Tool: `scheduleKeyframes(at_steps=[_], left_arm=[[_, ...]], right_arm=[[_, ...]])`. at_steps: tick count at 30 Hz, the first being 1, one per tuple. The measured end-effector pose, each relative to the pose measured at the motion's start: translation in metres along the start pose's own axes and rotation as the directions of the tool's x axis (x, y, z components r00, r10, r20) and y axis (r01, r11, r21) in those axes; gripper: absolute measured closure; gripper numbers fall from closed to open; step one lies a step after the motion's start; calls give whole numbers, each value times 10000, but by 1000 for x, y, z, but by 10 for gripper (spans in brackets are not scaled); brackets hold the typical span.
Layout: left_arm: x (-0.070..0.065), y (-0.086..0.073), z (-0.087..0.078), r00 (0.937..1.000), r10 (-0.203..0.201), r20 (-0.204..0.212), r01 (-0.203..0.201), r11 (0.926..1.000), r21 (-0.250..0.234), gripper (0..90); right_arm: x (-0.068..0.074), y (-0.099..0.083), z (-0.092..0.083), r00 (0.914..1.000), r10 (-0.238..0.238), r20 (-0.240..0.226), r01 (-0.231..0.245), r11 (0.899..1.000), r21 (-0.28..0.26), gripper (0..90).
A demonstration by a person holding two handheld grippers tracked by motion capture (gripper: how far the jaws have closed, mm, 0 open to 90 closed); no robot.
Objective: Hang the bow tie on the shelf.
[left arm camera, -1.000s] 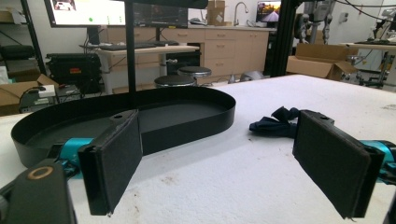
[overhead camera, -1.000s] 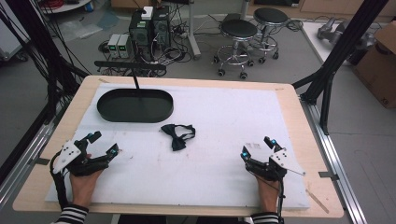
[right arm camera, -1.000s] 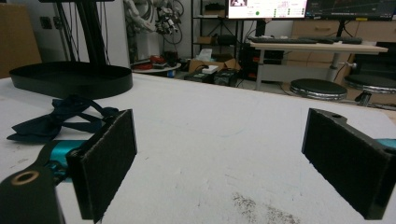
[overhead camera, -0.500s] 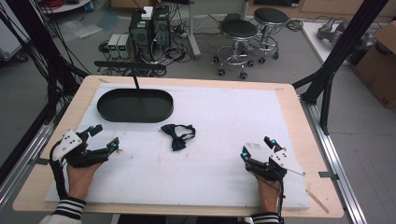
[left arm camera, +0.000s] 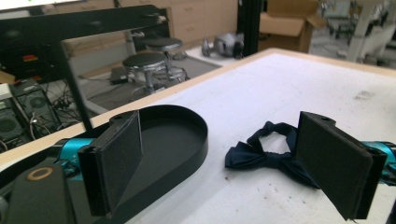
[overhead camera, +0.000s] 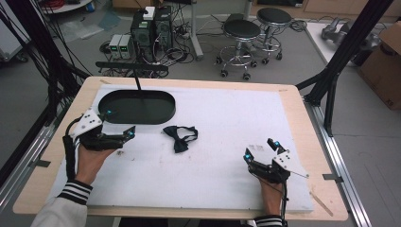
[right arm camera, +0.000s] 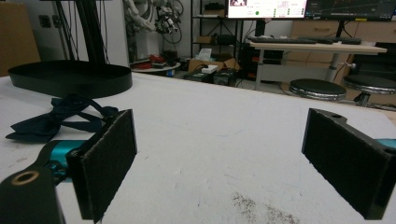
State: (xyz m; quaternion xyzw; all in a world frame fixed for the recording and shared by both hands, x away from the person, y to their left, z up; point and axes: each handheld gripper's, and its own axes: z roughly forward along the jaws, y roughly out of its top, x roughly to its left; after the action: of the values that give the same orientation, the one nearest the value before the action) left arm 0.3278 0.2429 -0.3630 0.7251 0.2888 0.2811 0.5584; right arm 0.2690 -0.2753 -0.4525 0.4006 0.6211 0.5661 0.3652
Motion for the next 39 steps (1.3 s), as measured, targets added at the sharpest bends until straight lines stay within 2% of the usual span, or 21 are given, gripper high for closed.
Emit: scheduleKeyframes(at_steps=[2, 4, 6, 8, 12, 19, 21, 24, 27, 29, 30, 34, 39], left_arm=[[-5, 11, 12, 9994, 325, 92, -328, 9990, 302, 158], [-7, 14, 16, 9991, 425, 75, -428, 9983, 395, 158], [-9, 18, 25, 9983, 513, 288, -528, 9972, 530, 158], [-10, 22, 35, 9980, 338, 535, -390, 9943, 996, 158], [-12, 29, 53, 9943, 19, 1070, -183, 9881, 1530, 158], [-19, 39, 79, 9858, -51, 1678, -356, 9704, 2388, 158], [-20, 42, 87, 9828, -146, 1841, -351, 9640, 2636, 158], [-22, 46, 98, 9758, -570, 2110, -103, 9524, 3048, 158], [-24, 47, 108, 9782, -406, 2037, -324, 9388, 3430, 159], [-26, 47, 115, 9782, -495, 2019, -280, 9310, 3640, 161], [-27, 46, 118, 9783, -408, 2030, -397, 9254, 3770, 161], [-30, 43, 127, 9787, -431, 2008, -417, 9156, 4000, 165], [-30, 37, 136, 9803, -574, 1890, -327, 8966, 4417, 166]], right_arm=[[0, 0, 0, 10000, -3, 12, 3, 10000, 15, 93], [0, 0, 0, 10000, -11, 11, 11, 10000, 11, 92], [0, 0, 0, 10000, 13, 27, -13, 10000, 14, 92], [0, 0, 0, 10000, 4, 42, -4, 10000, 16, 92], [-1, 0, 0, 10000, -37, 62, 38, 10000, -29, 92], [0, 0, 0, 10000, -1, 98, 1, 10000, -31, 92], [0, 0, 0, 9999, 4, 108, -4, 10000, -33, 93], [0, 0, 0, 9999, 73, 130, -73, 10000, -22, 92], [0, 0, 0, 9999, 62, 110, -62, 10000, -16, 92], [0, 0, 0, 9999, 63, 122, -63, 10000, -4, 93], [0, 0, 0, 9999, 68, 124, -68, 10000, -2, 93], [-1, 0, 0, 9999, 64, 134, -64, 10000, -47, 92], [0, 0, 0, 9999, 78, 133, -77, 10000, -25, 93]])
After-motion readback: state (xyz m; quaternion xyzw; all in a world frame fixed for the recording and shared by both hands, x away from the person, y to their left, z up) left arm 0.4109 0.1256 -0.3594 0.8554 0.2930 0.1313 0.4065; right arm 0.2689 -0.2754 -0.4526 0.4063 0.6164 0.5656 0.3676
